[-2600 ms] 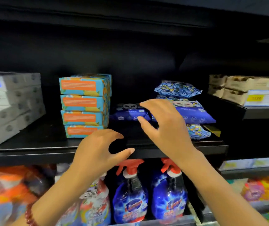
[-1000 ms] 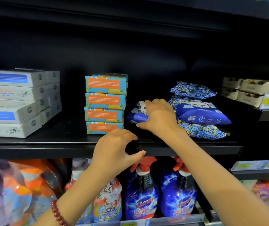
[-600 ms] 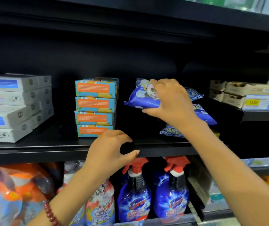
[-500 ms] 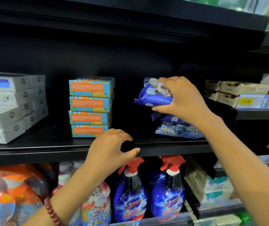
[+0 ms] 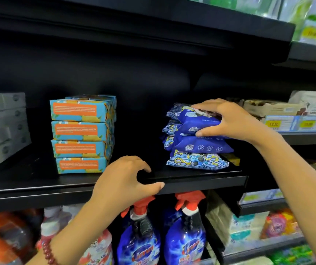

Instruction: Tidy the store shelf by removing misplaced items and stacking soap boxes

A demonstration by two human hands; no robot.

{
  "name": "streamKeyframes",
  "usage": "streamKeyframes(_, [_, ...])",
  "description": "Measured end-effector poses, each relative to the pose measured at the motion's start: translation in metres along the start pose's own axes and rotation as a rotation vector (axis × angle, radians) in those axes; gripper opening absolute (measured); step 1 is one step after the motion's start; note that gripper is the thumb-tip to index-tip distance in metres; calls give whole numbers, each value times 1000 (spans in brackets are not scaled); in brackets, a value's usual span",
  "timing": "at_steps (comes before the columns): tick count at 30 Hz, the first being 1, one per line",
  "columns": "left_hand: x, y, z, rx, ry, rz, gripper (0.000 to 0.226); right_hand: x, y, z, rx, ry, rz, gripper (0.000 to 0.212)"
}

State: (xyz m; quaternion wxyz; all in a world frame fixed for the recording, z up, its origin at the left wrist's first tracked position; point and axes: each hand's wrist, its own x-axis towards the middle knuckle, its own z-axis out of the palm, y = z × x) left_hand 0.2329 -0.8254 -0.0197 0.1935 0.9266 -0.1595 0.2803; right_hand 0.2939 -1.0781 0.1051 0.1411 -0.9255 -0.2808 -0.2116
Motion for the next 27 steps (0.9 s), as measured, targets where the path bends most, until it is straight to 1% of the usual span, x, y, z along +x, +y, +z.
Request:
streamKeyframes(3, [-1,0,1,4,4,-1,70,1,3,0,-18,-44,-28,83])
streamKeyframes(7, [-2,0,2,6,11,0,69,2,3,-1,-41,-61,-65,69])
streamKeyframes(12, [-4,1,1,-1,16,10,71,10,0,5,-56,-62,-80,63])
streamKeyframes(17, [-6,1,2,22,19,14,71,9,0,8,-51,-55,-44,66])
streamKeyframes(20, [-6,1,2,34,9,17,72,3,-1,10,-48,-15,-48,68])
streamKeyframes(23, [-6,2,2,44,13,27,73,2,-3,14,-73,-5,-30,74])
streamKeyframes(25, [-5,-1,2,45,34,36,70,0,-5,11,-140,51,-11,78])
streamKeyframes(26, [-7,-2,1,52,56,53,66,-9,-6,14,-169,126,-33,76])
streamKeyframes(27, [-12,-2,2,6,98,113,58,-24,-11,17,-174,232,-70,71])
